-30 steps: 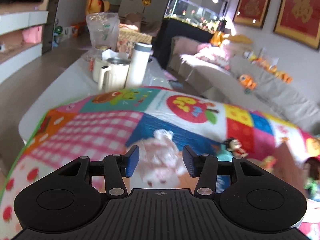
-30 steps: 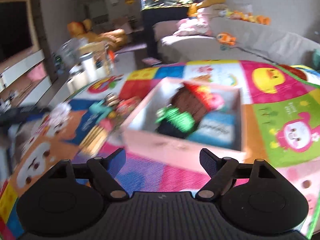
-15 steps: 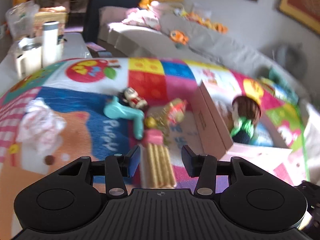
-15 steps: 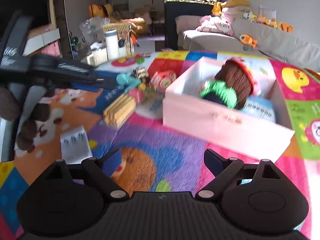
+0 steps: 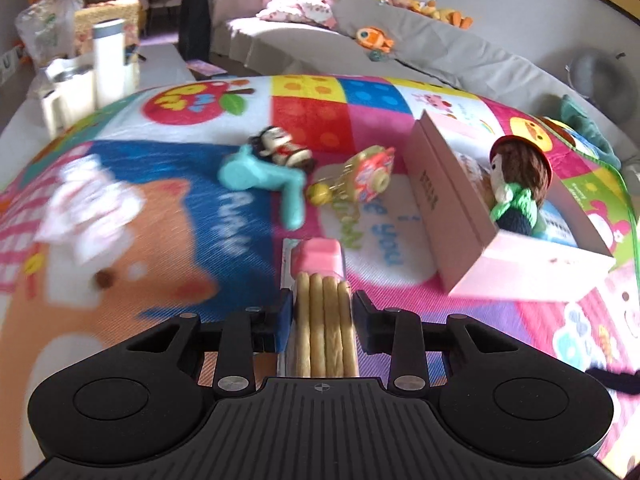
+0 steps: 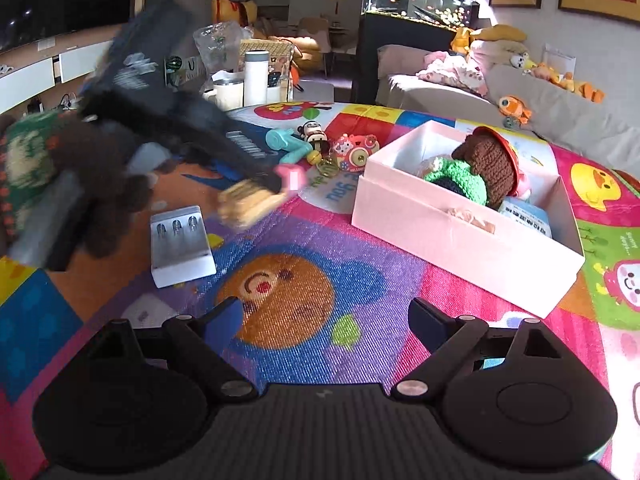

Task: Organize objects
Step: 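Grasp the pink-capped wafer stick bundle with the left gripper, then grasp the white battery charger with the right gripper and lift it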

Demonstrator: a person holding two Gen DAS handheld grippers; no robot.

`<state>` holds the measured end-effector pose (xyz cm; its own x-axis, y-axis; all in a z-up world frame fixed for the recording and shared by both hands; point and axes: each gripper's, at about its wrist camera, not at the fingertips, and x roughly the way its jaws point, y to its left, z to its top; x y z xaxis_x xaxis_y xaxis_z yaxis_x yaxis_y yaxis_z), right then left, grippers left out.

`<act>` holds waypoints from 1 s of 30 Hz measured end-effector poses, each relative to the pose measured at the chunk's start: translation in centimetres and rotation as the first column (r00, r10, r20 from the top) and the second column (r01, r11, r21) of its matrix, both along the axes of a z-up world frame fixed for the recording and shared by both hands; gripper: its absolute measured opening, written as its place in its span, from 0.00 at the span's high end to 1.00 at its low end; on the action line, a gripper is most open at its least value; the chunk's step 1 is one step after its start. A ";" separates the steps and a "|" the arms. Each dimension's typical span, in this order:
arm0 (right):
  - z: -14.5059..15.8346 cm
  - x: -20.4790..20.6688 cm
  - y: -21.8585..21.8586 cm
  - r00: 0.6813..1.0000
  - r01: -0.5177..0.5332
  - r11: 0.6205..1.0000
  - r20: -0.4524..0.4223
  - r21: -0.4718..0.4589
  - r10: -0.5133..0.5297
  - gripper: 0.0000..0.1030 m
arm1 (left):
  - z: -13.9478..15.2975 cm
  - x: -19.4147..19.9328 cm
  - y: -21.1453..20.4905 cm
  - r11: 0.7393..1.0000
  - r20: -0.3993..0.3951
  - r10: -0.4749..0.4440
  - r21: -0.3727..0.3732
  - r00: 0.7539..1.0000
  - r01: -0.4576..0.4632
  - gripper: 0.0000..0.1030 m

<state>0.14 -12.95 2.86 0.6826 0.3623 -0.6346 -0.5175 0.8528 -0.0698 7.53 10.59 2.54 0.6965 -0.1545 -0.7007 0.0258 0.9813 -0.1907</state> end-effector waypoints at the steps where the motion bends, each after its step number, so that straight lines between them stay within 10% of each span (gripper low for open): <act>1: 0.1 0.1 -0.2 1.000 0.005 1.000 -0.003 0.007 -0.005 0.12 | 0.0 -0.7 0.6 1.000 0.002 0.014 -0.003 1.000 -0.014 0.65; 12: 11.1 -1.7 -5.2 0.975 0.119 0.962 0.152 0.247 -0.159 0.12 | 0.1 -5.6 4.3 0.993 0.014 0.111 -0.030 0.994 -0.110 0.65; 20: 23.4 -4.7 -10.5 0.896 0.129 0.845 0.305 0.519 -0.324 0.11 | 0.2 -7.1 4.4 0.992 0.009 0.114 -0.063 0.993 -0.113 0.65; 24: 27.5 -4.2 -10.1 0.852 0.071 0.847 0.409 0.527 -0.326 0.00 | 0.1 -8.0 4.8 0.989 0.012 0.121 -0.083 0.993 -0.120 0.65; 30: 20.0 1.9 -2.6 0.973 -0.004 0.961 0.221 0.276 -0.060 0.00 | 0.0 -8.6 5.5 0.986 0.019 0.127 -0.112 0.992 -0.124 0.65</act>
